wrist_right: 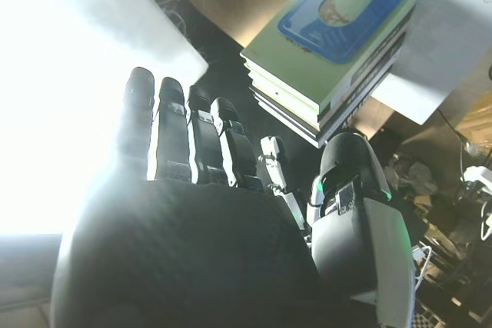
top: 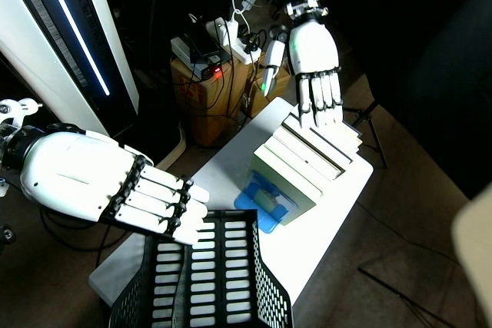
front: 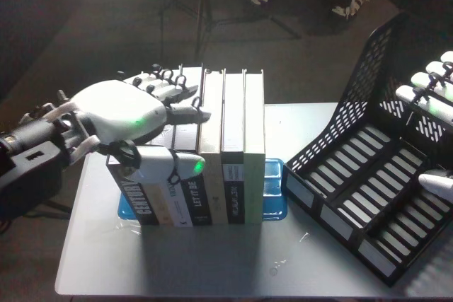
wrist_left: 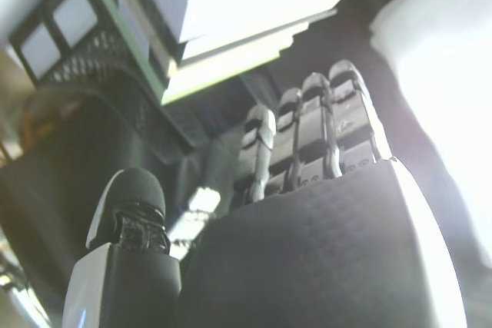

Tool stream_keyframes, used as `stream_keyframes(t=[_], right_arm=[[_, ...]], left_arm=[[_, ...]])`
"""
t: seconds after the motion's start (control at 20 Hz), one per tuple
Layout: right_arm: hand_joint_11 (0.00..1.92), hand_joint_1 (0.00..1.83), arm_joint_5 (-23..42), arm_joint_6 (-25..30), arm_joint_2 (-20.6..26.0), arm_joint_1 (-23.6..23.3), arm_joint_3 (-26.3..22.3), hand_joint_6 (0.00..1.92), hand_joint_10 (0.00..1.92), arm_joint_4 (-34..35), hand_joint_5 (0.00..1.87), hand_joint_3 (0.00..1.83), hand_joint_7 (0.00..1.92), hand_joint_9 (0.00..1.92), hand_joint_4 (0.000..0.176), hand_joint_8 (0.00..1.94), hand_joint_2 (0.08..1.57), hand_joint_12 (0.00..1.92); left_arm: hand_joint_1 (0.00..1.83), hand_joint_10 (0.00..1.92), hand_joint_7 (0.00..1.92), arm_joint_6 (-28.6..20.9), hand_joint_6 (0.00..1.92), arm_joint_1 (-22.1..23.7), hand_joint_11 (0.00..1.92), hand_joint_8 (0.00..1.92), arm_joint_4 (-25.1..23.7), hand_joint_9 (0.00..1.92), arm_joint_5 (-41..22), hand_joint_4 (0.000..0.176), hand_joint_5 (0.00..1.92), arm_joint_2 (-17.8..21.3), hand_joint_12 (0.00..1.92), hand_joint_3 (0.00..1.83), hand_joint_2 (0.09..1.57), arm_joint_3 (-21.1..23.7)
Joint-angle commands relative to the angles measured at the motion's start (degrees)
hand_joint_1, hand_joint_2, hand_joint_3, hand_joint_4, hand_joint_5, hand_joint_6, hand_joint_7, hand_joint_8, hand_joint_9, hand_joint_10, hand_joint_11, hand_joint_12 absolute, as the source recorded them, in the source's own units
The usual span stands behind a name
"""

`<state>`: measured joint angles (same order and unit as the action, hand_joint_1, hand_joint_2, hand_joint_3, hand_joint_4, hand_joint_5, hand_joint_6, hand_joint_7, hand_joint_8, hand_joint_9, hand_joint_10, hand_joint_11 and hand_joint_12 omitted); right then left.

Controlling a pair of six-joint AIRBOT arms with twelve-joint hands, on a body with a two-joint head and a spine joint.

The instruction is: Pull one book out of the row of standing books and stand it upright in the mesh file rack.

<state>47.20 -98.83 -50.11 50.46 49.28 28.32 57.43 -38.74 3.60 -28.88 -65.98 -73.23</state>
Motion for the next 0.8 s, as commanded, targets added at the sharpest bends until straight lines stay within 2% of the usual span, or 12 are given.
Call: stream_keyframes(t=[0.0,0.25,0.35,0.45,0.5,0.65,0.7,0.75], right_arm=[[0.00,0.05,6.1,-0.1,0.1,-0.1,0.2,0.00,0.00,-1.0,0.00,0.00,0.00,0.00,0.000,0.00,1.23,0.00],[0.00,0.08,6.0,-0.1,0.0,0.2,0.3,0.00,0.00,-0.5,0.00,0.00,0.00,0.00,0.000,0.00,1.23,0.00],[0.00,0.10,6.0,-0.1,0.0,0.3,0.3,0.00,0.00,-0.5,0.00,0.00,0.00,0.00,0.000,0.00,1.24,0.00],[0.00,0.09,6.0,-0.1,-0.1,0.3,0.4,0.00,0.00,-0.3,0.00,0.00,0.00,0.00,0.000,0.00,1.25,0.00],[0.00,0.11,6.0,-0.1,-0.1,0.3,0.4,0.00,0.00,-0.2,0.00,0.01,0.00,0.00,0.000,0.00,1.25,0.00],[0.00,0.11,6.0,-0.1,-0.1,0.4,0.3,0.00,0.00,-0.1,0.00,0.00,0.00,0.00,0.000,0.00,1.24,0.00],[0.00,0.11,6.0,-0.1,-0.1,0.5,0.3,0.00,0.00,0.0,0.00,0.00,0.00,0.00,0.000,0.00,1.24,0.00],[0.00,0.07,6.0,-0.1,-0.1,0.5,0.3,0.00,0.00,0.1,0.00,0.00,0.00,0.00,0.000,0.00,1.24,0.00]], left_arm=[[0.02,0.00,0.00,0.5,0.03,0.7,0.00,0.00,0.1,0.00,-4.4,0.107,0.38,-0.1,0.00,0.00,1.24,-0.6],[0.00,0.00,0.00,3.6,0.04,2.0,0.00,0.00,1.0,0.00,-0.5,0.092,0.46,-2.4,0.00,0.00,1.23,-2.3],[0.01,0.00,0.00,5.5,0.02,2.2,0.00,0.00,2.1,0.00,0.9,0.096,0.43,-3.1,0.00,0.01,1.25,-2.8],[0.12,0.00,0.00,5.9,0.03,2.2,0.00,0.00,2.1,0.00,2.1,0.098,0.45,-3.6,0.00,0.00,1.24,-3.2],[0.12,0.00,0.00,6.2,0.02,2.1,0.00,0.00,2.1,0.00,2.6,0.101,0.46,-3.8,0.00,0.00,1.24,-3.2],[0.09,0.00,0.00,6.3,0.01,0.9,0.00,0.00,1.6,0.00,2.9,0.145,0.45,-3.7,0.00,0.00,1.23,-2.5],[0.08,0.00,0.00,6.3,0.01,0.4,0.00,0.00,0.8,0.00,2.9,0.126,0.44,-3.3,0.00,0.00,1.23,-1.8],[0.16,0.00,0.00,6.4,0.01,0.1,0.00,0.00,-0.4,0.00,3.1,0.114,0.42,-2.8,0.00,0.00,1.21,-1.0]])
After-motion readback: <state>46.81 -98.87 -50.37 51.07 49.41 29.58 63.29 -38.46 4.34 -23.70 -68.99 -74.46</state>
